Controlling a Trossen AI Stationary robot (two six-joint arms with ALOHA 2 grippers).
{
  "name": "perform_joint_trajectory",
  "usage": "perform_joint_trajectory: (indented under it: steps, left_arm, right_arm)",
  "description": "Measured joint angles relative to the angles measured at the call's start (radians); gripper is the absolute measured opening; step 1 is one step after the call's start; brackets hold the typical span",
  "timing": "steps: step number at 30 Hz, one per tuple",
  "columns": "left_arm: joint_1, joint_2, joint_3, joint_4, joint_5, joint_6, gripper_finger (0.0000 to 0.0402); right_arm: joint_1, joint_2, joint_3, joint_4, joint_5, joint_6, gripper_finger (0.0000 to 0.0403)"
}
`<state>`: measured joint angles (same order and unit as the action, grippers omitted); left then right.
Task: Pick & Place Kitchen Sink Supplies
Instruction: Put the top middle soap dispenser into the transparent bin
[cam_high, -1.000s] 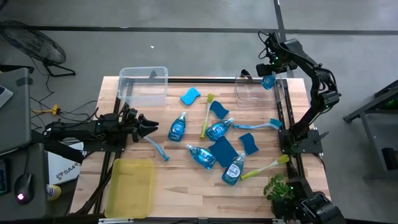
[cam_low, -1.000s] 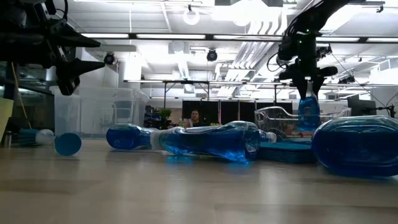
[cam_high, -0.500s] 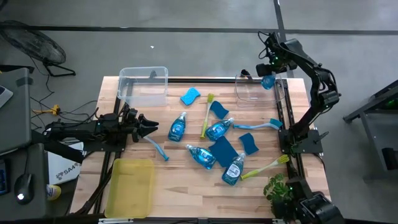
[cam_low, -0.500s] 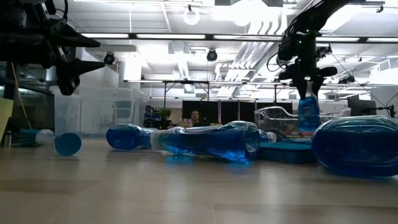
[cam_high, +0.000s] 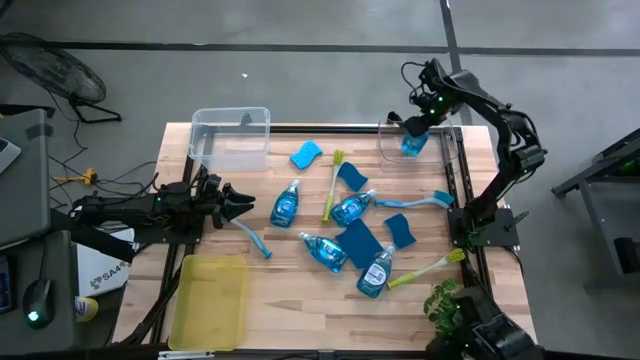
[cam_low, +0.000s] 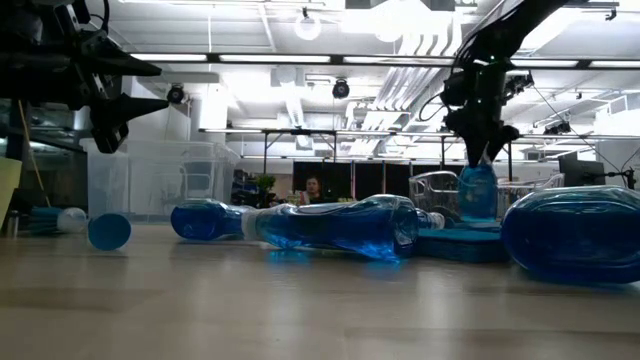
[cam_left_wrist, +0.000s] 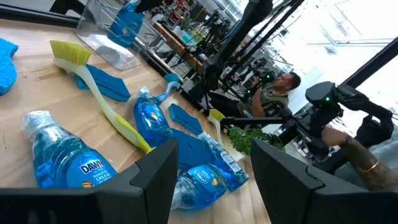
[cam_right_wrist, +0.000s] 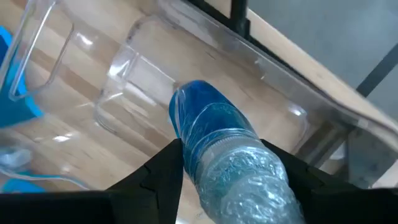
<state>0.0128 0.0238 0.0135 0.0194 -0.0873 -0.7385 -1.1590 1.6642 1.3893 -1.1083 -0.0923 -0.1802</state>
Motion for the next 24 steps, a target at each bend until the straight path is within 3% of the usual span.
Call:
perform_joint_trajectory:
  steps: [24]
  left_arm:
    - [0.000, 0.000, 0.000, 0.000, 0.000, 0.000, 0.0197]
  right_arm:
    - [0.194, 0.000, -0.005, 0.206, 0.037, -0.374, 0.0172]
